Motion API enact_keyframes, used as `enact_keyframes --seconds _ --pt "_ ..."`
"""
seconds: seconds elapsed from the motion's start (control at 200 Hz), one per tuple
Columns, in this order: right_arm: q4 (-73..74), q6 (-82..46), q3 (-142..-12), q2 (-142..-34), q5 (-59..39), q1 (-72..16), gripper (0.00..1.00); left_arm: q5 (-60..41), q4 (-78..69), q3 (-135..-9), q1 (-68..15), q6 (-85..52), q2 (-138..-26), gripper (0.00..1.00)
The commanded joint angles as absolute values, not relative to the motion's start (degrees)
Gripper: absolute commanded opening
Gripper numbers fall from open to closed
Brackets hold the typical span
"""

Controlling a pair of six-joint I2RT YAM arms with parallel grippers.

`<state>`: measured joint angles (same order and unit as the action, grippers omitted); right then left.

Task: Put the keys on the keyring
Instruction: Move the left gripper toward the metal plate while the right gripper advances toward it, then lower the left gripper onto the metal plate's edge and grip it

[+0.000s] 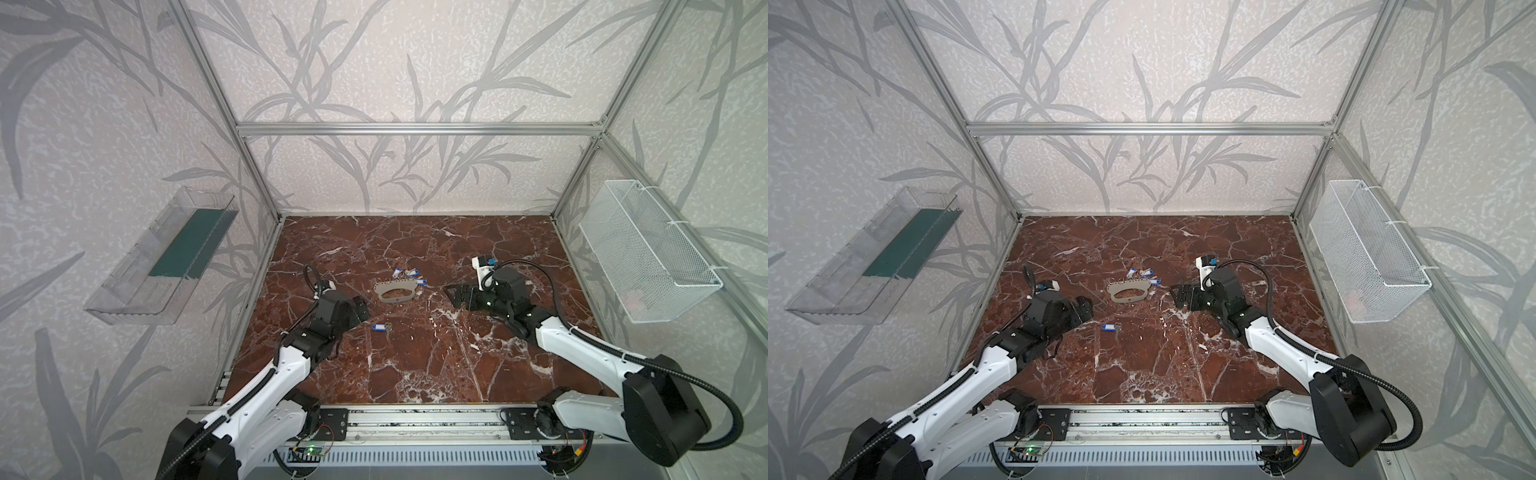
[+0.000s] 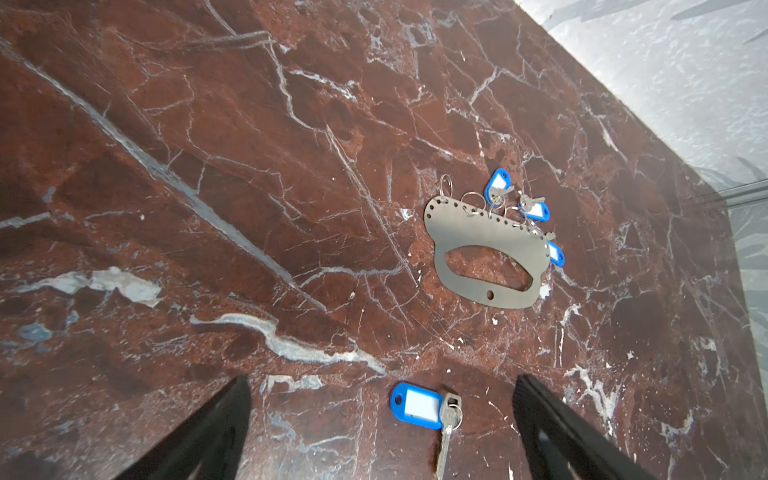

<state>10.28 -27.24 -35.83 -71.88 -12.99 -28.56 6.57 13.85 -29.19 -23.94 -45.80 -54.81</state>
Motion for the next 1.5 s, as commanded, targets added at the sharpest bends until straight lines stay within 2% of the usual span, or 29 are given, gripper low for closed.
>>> enact_keyframes --seconds 0.0,0.06,0.27,0.425,0.55,0.72,0.875,0.945,1.085,1.205,1.29,1.5 --pt "9.5 -23.9 -38.0 -72.9 -10.6 -31.0 0.99 9.0 16.3 -33.3 -25.2 -44.1 -57.8 0.95" --pt "9.1 -22.9 -38.4 -73.2 -9.6 -32.0 0.99 9.4 16.8 -34.5 -26.3 -42.9 -59.7 0.92" --pt "10.0 -21.6 -36.9 -72.9 -6.6 -33.5 0.99 17.4 22.6 -40.0 -31.8 -39.8 -64.5 0.93" --pt "9.6 -21.0 -36.9 -72.2 -7.2 -33.6 0.99 15.6 23.8 -43.4 -32.6 -38.4 -68.6 0.92" --pt "8.4 -20.8 -36.7 -71.5 -5.9 -33.6 0.99 12.0 26.2 -46.1 -32.7 -38.3 -72.2 0.82" --pt "8.0 -20.7 -36.7 -71.2 -5.7 -33.6 0.99 5.9 27.8 -46.1 -32.8 -38.0 -75.6 0.62" --pt "8.2 -20.8 -36.8 -71.7 -6.3 -33.7 0.99 1.3 25.0 -45.1 -33.0 -38.9 -78.9 0.53" --pt "8.3 -20.8 -36.9 -71.9 -6.2 -33.7 0.99 -1.1 23.2 -45.0 -33.1 -39.1 -80.7 0.46" --pt "8.2 -20.8 -36.9 -71.8 -6.1 -33.8 0.99 -4.4 21.3 -45.4 -33.7 -38.9 -84.6 0.45" --pt "8.3 -20.7 -36.9 -71.9 -6.1 -33.8 0.99 -6.5 20.3 -45.5 -34.2 -39.0 -87.4 0.39" --pt "8.3 -20.7 -36.9 -72.0 -6.3 -33.8 0.99 -5.5 20.4 -45.6 -34.5 -39.1 -88.1 0.36" --pt "8.4 -20.8 -36.9 -72.0 -6.7 -34.0 0.99 -2.7 22.0 -47.3 -34.6 -37.6 -88.0 0.36"
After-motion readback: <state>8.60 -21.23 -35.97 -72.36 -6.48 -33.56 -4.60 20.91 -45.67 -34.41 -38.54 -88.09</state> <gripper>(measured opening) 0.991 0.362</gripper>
